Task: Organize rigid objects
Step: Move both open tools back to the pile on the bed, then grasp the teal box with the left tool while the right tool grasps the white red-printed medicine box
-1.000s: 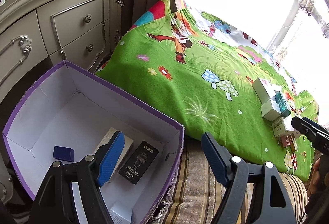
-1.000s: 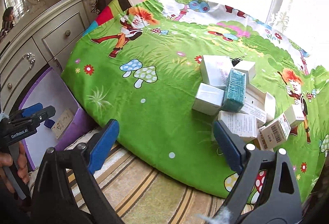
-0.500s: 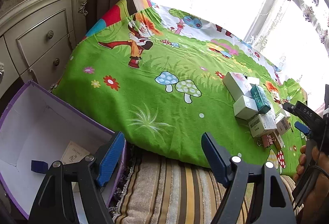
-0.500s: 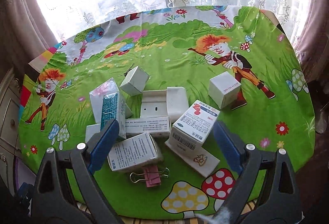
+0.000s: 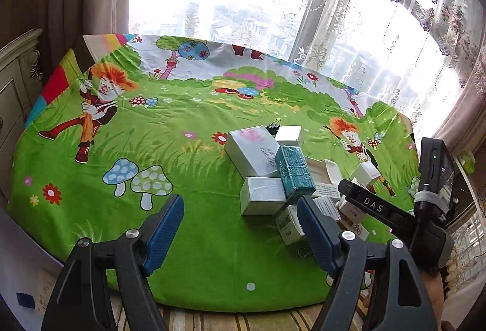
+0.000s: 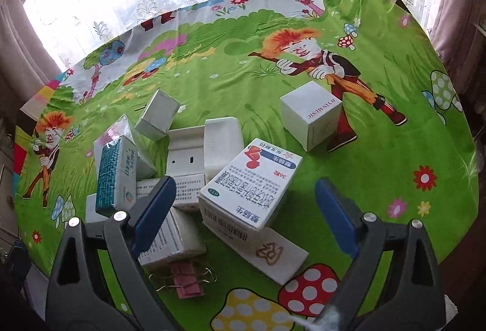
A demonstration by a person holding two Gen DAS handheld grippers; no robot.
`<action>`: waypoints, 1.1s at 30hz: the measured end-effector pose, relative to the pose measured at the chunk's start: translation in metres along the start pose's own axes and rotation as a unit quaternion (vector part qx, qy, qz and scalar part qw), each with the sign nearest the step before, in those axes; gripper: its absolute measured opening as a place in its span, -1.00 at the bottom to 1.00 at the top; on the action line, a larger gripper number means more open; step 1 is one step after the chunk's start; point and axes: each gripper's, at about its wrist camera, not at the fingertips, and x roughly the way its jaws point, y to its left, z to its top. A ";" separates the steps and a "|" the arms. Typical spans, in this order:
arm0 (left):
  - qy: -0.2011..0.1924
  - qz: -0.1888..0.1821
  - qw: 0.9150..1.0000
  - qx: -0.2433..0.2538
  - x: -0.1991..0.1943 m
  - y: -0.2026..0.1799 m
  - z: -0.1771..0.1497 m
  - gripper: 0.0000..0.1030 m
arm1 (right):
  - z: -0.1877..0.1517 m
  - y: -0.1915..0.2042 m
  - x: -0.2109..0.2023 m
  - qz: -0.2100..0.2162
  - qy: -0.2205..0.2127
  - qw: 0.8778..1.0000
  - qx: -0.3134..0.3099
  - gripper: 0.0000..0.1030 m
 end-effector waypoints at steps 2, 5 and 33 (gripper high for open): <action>0.002 -0.003 1.000 0.008 0.011 -0.013 0.007 0.50 | 0.001 -0.005 0.002 -0.003 -0.001 1.000 0.004 0.83; 0.012 -0.007 1.000 0.015 0.028 -0.030 0.014 0.43 | 0.000 -0.011 0.006 -0.004 0.001 1.000 0.009 0.80; 0.057 0.032 0.994 0.088 0.099 -0.082 0.015 -0.34 | -0.008 -0.036 0.010 0.036 0.000 0.998 0.058 -0.13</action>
